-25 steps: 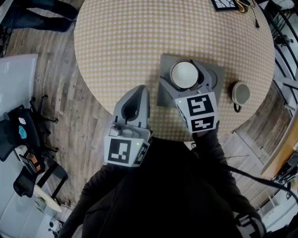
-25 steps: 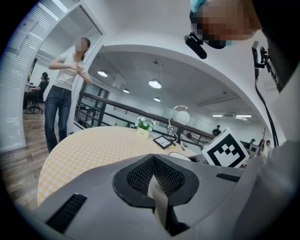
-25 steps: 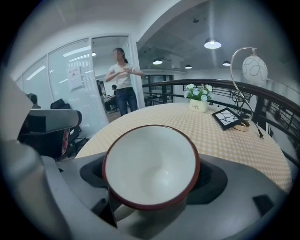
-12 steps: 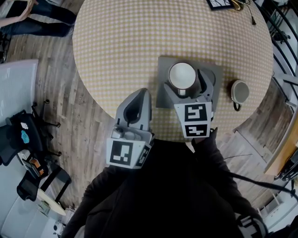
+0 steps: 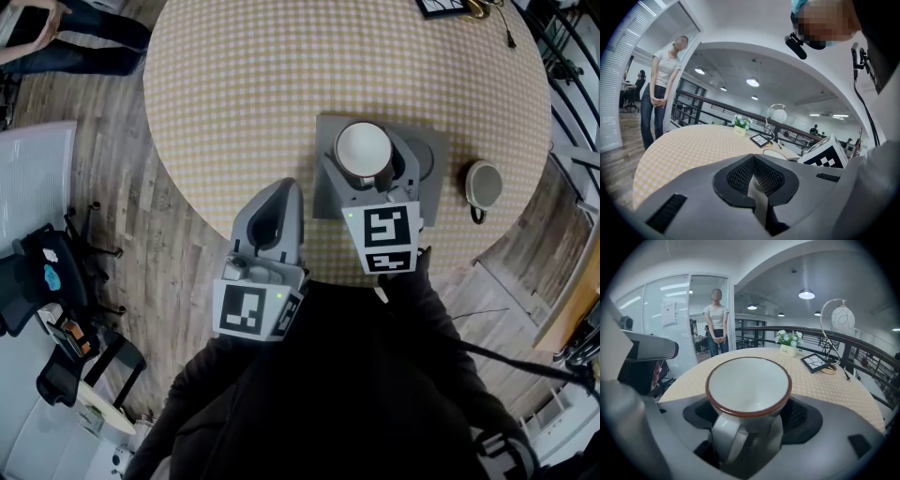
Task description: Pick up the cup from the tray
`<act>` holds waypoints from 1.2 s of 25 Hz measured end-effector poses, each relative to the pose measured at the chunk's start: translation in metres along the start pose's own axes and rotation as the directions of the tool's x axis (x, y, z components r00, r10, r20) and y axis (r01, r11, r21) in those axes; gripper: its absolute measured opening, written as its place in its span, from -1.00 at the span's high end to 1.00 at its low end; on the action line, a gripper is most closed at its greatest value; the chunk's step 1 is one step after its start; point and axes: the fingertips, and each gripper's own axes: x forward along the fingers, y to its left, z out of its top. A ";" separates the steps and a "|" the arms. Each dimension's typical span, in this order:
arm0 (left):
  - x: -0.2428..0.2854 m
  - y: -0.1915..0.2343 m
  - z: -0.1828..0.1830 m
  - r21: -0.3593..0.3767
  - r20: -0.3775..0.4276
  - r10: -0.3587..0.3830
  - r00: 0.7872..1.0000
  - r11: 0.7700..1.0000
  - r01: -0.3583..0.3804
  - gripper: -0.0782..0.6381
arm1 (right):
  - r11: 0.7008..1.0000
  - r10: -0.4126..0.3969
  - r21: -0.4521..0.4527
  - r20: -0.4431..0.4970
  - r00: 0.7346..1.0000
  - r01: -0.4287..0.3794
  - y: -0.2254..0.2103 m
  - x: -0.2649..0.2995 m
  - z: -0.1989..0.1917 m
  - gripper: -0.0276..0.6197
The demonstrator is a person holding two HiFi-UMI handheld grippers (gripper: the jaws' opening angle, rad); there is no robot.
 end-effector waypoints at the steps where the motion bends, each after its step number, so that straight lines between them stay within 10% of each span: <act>1: 0.000 0.001 0.000 0.000 0.000 0.001 1.000 1.000 -0.001 0.77 | 1.000 0.003 -0.003 0.002 1.000 -0.003 0.001 0.000 0.000 -0.31; 18: 0.027 0.043 0.029 -0.039 0.065 0.073 0.995 0.997 -0.070 0.77 | 0.989 0.121 -0.101 0.117 0.986 -0.109 0.008 0.041 0.090 -0.30; 30: 0.033 0.117 0.009 -0.124 0.004 0.139 0.990 0.983 -0.137 0.77 | 0.945 0.259 -0.207 -0.007 0.966 -0.255 0.071 0.138 0.093 -0.30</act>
